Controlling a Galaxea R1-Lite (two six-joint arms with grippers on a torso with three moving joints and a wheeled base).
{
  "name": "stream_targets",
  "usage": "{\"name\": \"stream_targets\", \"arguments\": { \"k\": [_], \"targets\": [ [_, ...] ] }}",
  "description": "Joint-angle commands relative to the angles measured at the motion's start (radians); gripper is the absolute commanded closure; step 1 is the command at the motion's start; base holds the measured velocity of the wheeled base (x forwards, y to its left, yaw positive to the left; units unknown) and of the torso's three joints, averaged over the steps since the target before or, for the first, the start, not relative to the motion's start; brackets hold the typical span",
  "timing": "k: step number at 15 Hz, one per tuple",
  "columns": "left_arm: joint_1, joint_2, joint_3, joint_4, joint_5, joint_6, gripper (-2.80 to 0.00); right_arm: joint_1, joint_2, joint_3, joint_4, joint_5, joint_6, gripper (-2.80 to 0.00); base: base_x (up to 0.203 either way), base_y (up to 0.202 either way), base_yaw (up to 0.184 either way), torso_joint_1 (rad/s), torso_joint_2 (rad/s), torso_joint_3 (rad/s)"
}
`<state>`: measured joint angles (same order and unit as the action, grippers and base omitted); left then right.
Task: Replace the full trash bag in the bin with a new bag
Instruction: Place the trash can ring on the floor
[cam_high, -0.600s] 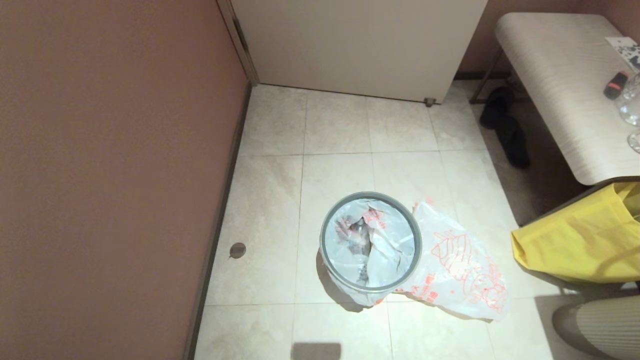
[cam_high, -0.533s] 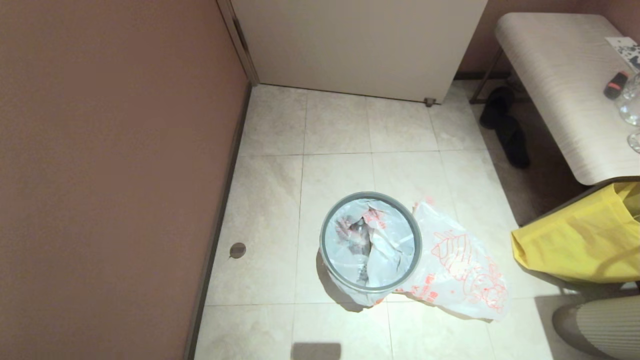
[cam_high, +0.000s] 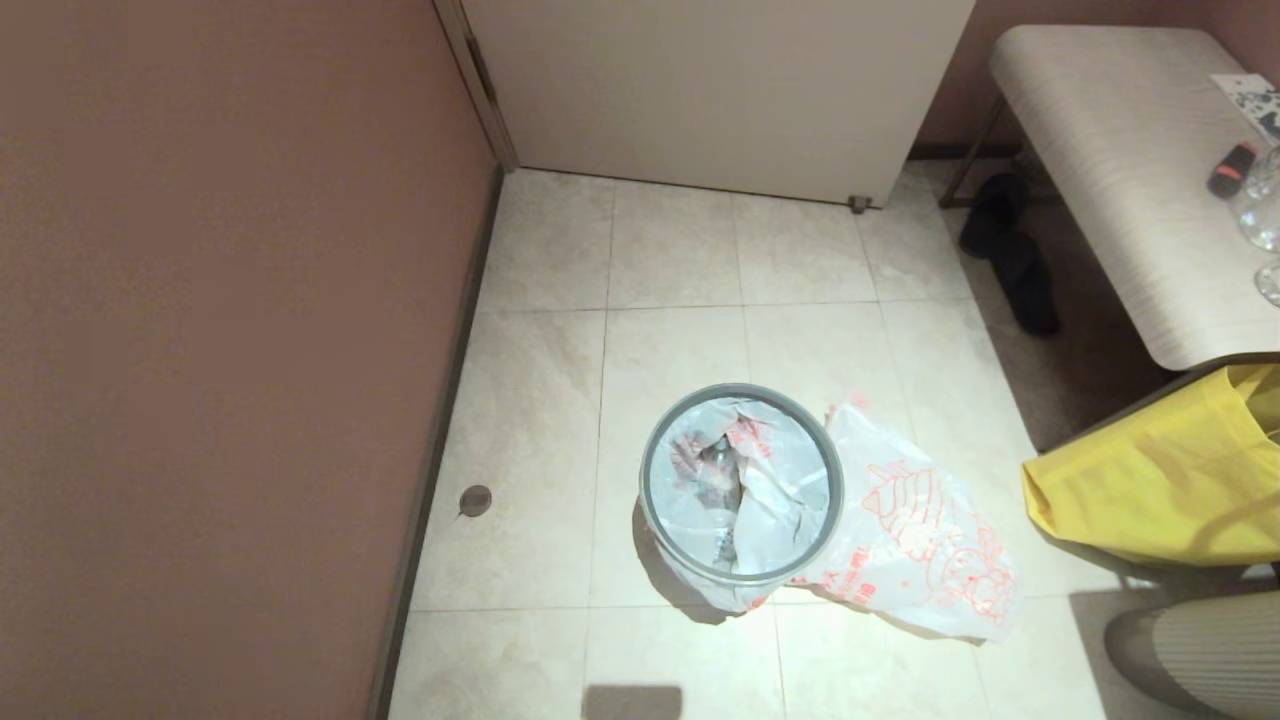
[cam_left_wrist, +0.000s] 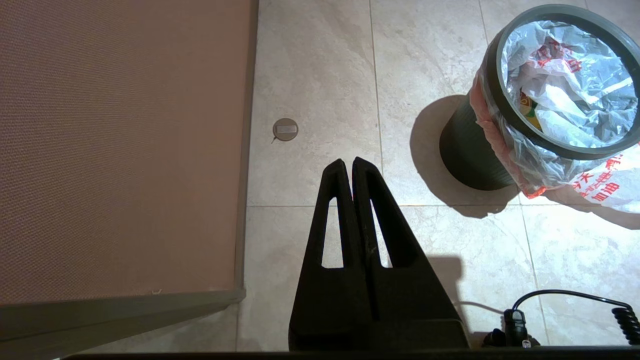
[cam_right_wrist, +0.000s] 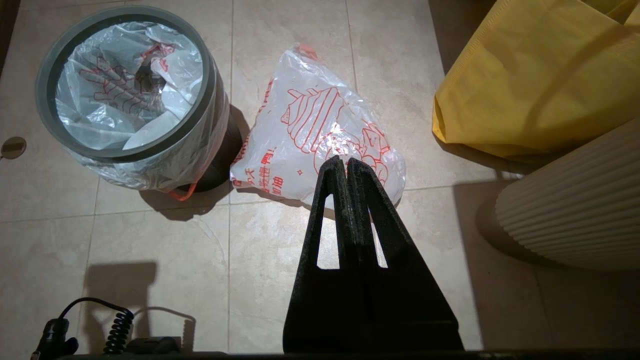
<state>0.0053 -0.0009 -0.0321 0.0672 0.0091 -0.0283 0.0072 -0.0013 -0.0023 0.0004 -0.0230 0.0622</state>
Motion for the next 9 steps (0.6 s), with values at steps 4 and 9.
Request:
{"name": "stream_targets", "arguments": {
  "k": [4,9],
  "targets": [
    [0.001,0.001,0.001,0.000,0.000,-0.001,0.00,-0.006,0.056,-0.122,0.041,0.001,-0.021,0.00,0.000,0.000,0.000,0.000,0.00,0.000],
    [0.001,0.001,0.000,0.000,0.000,-0.001,0.00,-0.008,0.275,-0.352,0.067,0.001,-0.045,0.00,0.000,0.000,0.000,0.000,0.00,0.000]
  ]
}}
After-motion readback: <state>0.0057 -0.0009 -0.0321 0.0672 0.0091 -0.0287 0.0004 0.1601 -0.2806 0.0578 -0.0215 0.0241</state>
